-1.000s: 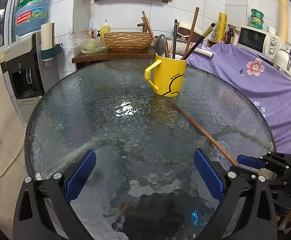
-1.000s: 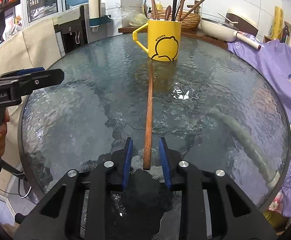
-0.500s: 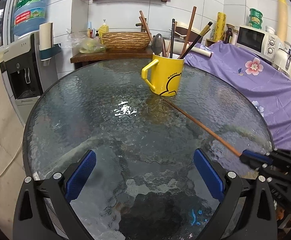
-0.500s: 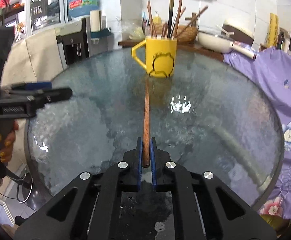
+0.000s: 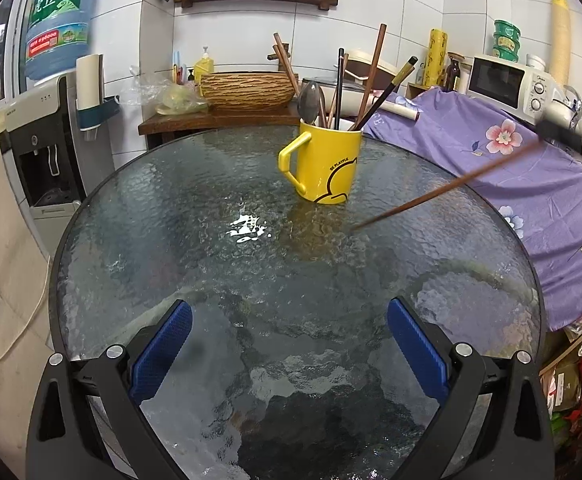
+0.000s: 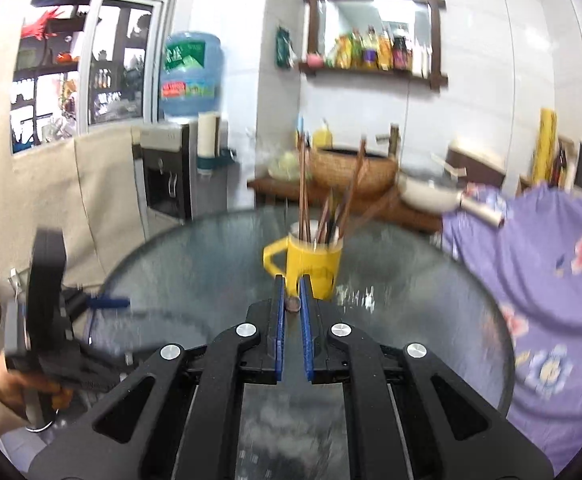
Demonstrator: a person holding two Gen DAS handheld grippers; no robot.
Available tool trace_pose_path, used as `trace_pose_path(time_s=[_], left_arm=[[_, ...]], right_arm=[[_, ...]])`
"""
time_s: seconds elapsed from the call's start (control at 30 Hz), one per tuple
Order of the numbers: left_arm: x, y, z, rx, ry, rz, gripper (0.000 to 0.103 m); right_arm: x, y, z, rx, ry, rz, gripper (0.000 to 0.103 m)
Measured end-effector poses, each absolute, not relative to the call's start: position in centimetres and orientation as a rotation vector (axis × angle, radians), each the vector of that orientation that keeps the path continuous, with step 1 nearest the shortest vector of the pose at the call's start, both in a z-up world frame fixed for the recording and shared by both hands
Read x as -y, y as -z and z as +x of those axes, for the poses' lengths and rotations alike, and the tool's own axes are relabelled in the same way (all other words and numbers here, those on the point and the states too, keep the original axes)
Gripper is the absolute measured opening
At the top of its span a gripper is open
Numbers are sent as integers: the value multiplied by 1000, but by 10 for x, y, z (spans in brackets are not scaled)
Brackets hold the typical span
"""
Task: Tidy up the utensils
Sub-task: 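Lift the wooden chopstick with the right tool and carry it over the mug, then lower the wooden chopstick into the yellow mug and open the right tool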
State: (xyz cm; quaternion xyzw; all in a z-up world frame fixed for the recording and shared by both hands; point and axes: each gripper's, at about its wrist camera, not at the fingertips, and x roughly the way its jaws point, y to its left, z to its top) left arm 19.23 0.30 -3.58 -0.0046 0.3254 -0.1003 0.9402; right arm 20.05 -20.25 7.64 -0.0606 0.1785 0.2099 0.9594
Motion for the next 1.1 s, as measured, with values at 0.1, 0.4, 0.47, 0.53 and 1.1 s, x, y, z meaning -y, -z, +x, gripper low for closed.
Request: trace_pose_path(time_s=[0.1, 0.4, 0.47, 0.53, 1.1], left_arm=[[-3, 32, 193, -661, 211, -13, 96], [-6, 22, 197, -643, 213, 16, 96], [-7, 18, 199, -640, 222, 21, 96], [-7, 13, 203, -633, 232, 28, 96], [-12, -23, 227, -562, 217, 66, 96]], right_arm=[[196, -103, 211, -322, -441, -150, 8], [179, -150, 259, -345, -485, -156, 8], [177, -159, 270, -358, -502, -133, 8], [176, -170, 280, -358, -511, -111, 8], [140, -247, 407, -416, -389, -109, 8]])
